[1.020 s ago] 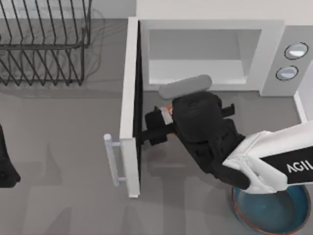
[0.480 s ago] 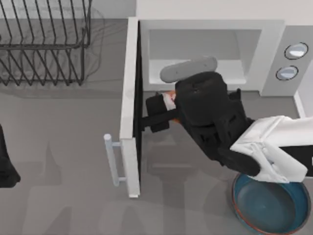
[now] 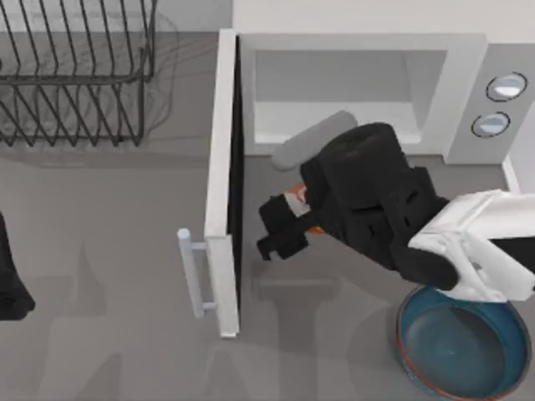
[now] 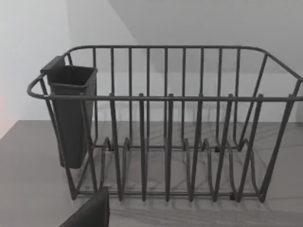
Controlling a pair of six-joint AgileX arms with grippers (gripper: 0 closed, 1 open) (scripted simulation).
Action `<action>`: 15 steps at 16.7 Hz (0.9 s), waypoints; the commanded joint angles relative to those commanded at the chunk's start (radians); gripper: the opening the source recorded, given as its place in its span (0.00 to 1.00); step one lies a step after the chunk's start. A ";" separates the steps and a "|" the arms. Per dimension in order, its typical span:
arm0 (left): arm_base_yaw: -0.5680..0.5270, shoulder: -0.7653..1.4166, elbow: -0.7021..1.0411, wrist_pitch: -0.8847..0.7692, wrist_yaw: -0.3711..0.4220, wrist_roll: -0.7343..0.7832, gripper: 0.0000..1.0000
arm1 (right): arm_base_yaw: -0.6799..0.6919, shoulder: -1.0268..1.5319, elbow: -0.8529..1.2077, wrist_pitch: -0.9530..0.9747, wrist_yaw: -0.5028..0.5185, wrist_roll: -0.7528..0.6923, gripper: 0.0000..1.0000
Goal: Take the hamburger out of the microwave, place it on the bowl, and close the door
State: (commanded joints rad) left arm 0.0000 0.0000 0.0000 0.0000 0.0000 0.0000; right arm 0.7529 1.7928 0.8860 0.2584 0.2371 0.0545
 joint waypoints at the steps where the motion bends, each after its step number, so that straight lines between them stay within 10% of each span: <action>1: 0.000 0.000 0.000 0.000 0.000 0.000 1.00 | -0.023 -0.001 -0.008 -0.032 -0.073 -0.068 0.00; 15: 0.000 0.000 0.000 0.000 0.000 0.000 1.00 | -0.653 -0.093 -0.224 -0.674 -1.239 -1.521 0.00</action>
State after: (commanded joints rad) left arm 0.0000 0.0000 0.0000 0.0000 0.0000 0.0000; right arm 0.0994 1.7002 0.6618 -0.4157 -1.0024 -1.4668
